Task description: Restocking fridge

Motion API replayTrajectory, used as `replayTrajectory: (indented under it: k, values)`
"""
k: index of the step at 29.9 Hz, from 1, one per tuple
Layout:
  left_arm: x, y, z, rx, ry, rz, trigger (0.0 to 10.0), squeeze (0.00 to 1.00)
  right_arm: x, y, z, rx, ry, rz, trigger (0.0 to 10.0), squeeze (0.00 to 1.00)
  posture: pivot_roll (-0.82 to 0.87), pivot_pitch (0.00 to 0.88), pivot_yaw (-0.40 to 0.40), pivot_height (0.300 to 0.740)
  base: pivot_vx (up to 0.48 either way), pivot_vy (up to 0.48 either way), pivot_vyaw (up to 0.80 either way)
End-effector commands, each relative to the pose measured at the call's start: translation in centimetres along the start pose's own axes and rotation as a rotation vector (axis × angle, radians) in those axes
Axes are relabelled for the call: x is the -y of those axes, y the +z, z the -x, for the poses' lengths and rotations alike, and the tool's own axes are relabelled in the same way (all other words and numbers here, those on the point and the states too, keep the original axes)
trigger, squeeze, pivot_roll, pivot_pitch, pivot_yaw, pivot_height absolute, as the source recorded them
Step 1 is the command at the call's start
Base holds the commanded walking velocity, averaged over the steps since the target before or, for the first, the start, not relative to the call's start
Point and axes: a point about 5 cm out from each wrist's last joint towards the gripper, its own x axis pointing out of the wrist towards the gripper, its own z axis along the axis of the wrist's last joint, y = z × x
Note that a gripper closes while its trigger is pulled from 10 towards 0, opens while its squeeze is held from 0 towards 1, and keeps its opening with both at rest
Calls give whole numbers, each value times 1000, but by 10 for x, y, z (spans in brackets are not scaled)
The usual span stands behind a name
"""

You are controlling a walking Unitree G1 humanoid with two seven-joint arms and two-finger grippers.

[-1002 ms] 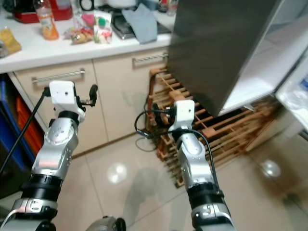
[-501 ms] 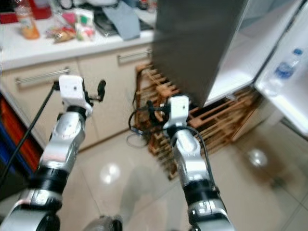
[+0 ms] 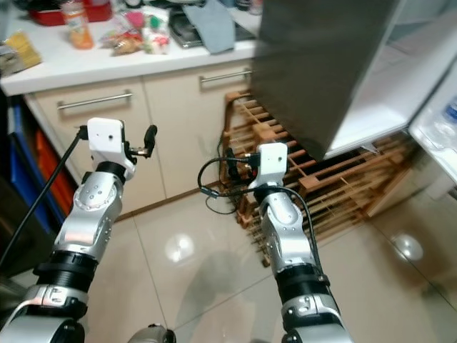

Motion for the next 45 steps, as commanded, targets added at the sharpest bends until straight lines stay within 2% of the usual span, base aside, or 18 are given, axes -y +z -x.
replayTrajectory:
  k: [1, 4, 11, 15, 16, 17, 18, 25, 34, 36, 37, 39, 45]
  values:
    - [1, 4, -3, 9, 11, 37, 10000, 0, 6, 2, -1, 3, -15, 12, 10000, 0, -33, 0, -31, 740, 0, 0, 469]
    - [-5, 4, 0, 14, 33, 41, 10000, 0, 10, 2, -1, 2, -16, 13, 10000, 0, -23, 0, -41, 740, 0, 159, 465]
    - [-2, 3, 2, 12, 45, 13, 10000, 0, 10, 1, -1, -4, -6, 12, 10000, 0, -21, 0, -44, 740, 0, 262, 463]
    - [-4, 4, -1, 5, 96, -60, 10000, 0, 10, -1, -1, -12, 4, -21, 10000, 0, -20, 0, -45, 740, 0, 0, 456]
    - [-5, 4, -2, 5, 113, -94, 10000, 0, 9, -1, -1, -14, 12, -24, 10000, 0, -19, 0, -45, 740, 0, 0, 438]
    - [-7, 6, -2, 11, 137, -164, 10000, 0, 8, -2, -1, -17, 17, -30, 10000, 0, -17, 0, -45, 740, 0, 0, 438]
    - [-8, 6, -2, 14, 146, -183, 10000, 0, 8, -2, -1, -18, 18, -32, 10000, 0, -15, 0, -46, 740, 0, 0, 438]
    - [-5, 9, -2, 30, 140, -222, 10000, 0, 8, -4, -1, -22, 28, -39, 10000, 0, -7, 0, -48, 740, 0, 0, 438]
    - [0, 8, 0, 29, 124, -202, 10000, 0, 7, -6, -2, -30, 49, -42, 10000, 0, 18, 0, -59, 740, 0, 0, 426]
    - [0, 10, 1, 32, 105, -209, 10000, 0, 8, -10, -4, -65, 35, -10, 10000, 0, 29, 0, -60, 740, 0, 0, 463]
    - [3, 11, 2, 37, 51, -164, 10000, 0, 8, -14, -4, -91, 21, 10, 10000, 0, 30, 0, -58, 740, 0, 0, 563]
    - [4, 11, 3, 27, 35, -103, 10000, 0, 8, -15, -5, -97, 14, 4, 10000, 0, 28, 0, -54, 740, 409, -247, 431]
    - [8, 15, 2, 42, 40, -111, 10000, 0, 10, -8, -4, -38, -18, -18, 10000, 0, 6, 0, -37, 740, 431, 0, 0]
